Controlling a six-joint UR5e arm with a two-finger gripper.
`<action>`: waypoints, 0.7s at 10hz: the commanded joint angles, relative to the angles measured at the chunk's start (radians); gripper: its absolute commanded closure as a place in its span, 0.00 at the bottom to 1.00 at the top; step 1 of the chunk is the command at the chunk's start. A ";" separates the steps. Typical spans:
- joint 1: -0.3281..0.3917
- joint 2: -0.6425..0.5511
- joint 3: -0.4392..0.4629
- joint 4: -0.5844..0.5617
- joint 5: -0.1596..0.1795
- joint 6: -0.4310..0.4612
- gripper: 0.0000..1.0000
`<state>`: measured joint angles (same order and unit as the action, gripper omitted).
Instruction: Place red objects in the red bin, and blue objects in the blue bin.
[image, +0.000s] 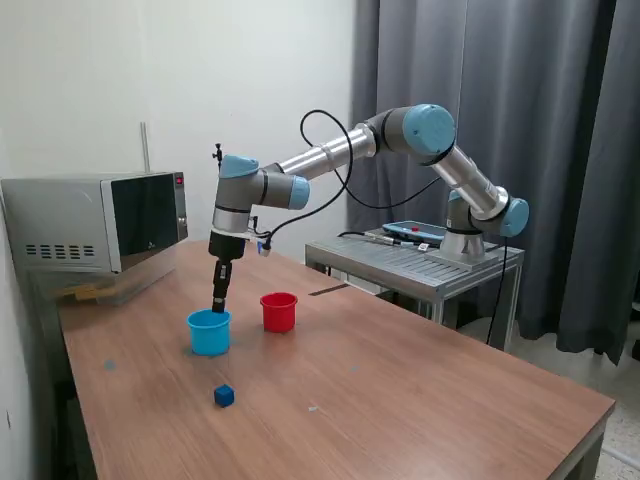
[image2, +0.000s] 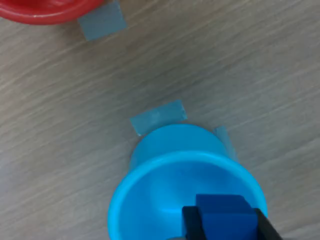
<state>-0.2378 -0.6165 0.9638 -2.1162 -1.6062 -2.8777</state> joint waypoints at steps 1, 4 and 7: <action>-0.001 0.003 0.000 -0.001 0.000 0.000 1.00; -0.005 0.003 0.000 -0.001 0.000 0.000 1.00; -0.009 0.003 0.000 -0.002 0.000 -0.011 1.00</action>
<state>-0.2442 -0.6137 0.9633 -2.1181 -1.6065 -2.8811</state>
